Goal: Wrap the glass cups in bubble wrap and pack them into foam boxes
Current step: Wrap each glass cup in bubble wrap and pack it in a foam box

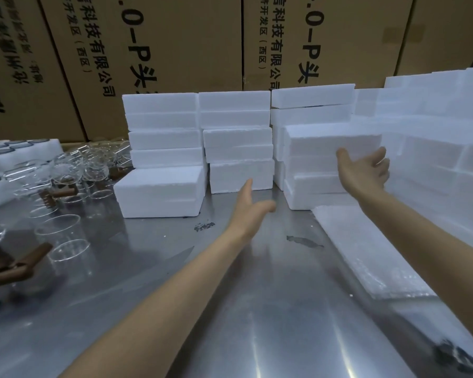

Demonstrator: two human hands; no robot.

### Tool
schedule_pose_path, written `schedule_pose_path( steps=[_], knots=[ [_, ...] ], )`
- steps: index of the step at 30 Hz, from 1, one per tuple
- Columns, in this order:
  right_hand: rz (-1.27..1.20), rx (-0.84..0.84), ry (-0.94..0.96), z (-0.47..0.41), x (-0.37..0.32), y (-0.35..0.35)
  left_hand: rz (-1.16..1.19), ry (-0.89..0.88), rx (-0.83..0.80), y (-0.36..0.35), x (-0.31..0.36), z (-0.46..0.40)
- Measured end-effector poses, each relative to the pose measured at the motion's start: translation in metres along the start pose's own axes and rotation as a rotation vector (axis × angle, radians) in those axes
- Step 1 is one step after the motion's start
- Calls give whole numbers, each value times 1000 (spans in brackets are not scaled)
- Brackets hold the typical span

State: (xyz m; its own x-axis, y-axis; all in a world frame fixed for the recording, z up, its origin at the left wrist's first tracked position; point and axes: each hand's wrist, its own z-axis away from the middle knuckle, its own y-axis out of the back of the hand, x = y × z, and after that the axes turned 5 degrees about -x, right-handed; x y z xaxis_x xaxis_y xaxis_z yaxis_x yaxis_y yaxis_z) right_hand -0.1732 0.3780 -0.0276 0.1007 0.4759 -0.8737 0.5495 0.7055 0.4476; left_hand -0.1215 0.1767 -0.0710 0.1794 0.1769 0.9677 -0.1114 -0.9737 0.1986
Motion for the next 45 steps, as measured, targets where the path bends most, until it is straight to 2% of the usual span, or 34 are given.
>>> schedule_pose_path(
  steps=[5, 8, 11, 13, 24, 27, 31, 33, 35, 40, 45],
  knots=[
    [56, 75, 25, 13, 0, 7, -6, 18, 189, 48, -28, 26],
    [162, 133, 146, 26, 8, 4, -28, 31, 272, 73, -38, 33],
    [297, 36, 286, 35, 20, -4, -80, 37, 338, 93, -44, 36],
    [347, -39, 307, 38, 27, -9, -110, 47, 390, 103, -47, 37],
    [247, -77, 138, 22, 46, -3, -215, 126, 700, 139, -51, 32],
    [222, -12, 193, 28, 46, -2, -193, 139, 816, 151, -51, 28],
    [166, 23, 400, 49, 31, -9, -210, 167, 872, 164, -52, 22],
    [130, -48, 488, 66, 20, -23, -222, 181, 888, 166, -53, 19],
    [118, -170, 498, 84, 8, -47, -240, 195, 901, 167, -55, 15],
    [-116, -579, 221, 127, -26, -130, -262, 228, 933, 169, -58, 9],
    [-214, -693, 173, 152, -46, -165, -284, 248, 935, 173, -59, 6]
  ],
)
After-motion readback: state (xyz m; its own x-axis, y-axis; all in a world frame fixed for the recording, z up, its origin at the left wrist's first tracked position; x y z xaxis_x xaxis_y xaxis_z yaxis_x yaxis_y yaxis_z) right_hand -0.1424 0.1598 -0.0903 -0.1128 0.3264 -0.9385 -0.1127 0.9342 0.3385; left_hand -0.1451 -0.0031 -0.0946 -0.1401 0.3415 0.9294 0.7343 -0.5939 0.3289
